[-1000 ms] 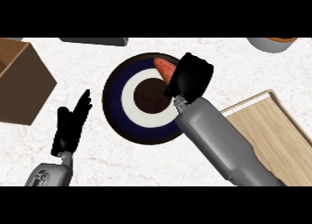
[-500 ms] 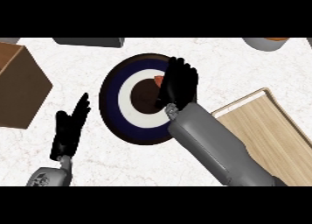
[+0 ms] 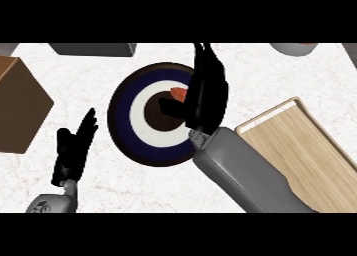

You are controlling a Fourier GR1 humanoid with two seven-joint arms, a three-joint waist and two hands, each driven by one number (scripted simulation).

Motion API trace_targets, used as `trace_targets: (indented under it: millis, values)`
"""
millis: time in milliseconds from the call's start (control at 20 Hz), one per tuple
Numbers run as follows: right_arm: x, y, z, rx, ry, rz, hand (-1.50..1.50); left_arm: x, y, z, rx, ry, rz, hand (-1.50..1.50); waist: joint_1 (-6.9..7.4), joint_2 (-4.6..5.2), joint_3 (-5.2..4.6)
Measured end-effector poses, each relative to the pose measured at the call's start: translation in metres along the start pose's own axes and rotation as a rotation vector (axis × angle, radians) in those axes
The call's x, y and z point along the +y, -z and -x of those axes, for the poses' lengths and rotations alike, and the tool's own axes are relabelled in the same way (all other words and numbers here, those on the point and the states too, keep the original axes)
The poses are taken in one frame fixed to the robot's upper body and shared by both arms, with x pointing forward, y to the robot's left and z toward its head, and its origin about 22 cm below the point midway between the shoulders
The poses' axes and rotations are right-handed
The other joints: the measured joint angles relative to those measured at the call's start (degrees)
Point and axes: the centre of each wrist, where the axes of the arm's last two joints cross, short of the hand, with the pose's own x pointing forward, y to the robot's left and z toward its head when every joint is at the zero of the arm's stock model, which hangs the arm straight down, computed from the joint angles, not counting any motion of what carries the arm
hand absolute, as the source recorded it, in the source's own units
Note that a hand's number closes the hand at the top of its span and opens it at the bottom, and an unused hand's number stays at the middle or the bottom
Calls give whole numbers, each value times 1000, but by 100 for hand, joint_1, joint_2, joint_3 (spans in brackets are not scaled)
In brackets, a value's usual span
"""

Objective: Pick the sweet potato from the tray and place it in the plate

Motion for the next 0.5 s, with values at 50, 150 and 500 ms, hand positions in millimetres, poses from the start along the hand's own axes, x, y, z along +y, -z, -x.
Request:
trace_targets:
  millis: [50, 150, 500]
  values:
    - [1, -4, 4, -2, 33, 10, -150, 1, -1, 1, -1, 0, -3, 0, -16, 0, -1]
    - [4, -19, 10, -16, 80, 11, -150, 2, 1, 1, 3, 1, -12, 0, -54, -2, -2]
    - [19, -49, 22, -44, 162, 5, -150, 2, -5, -1, 2, -4, -21, 0, -82, 1, -5]
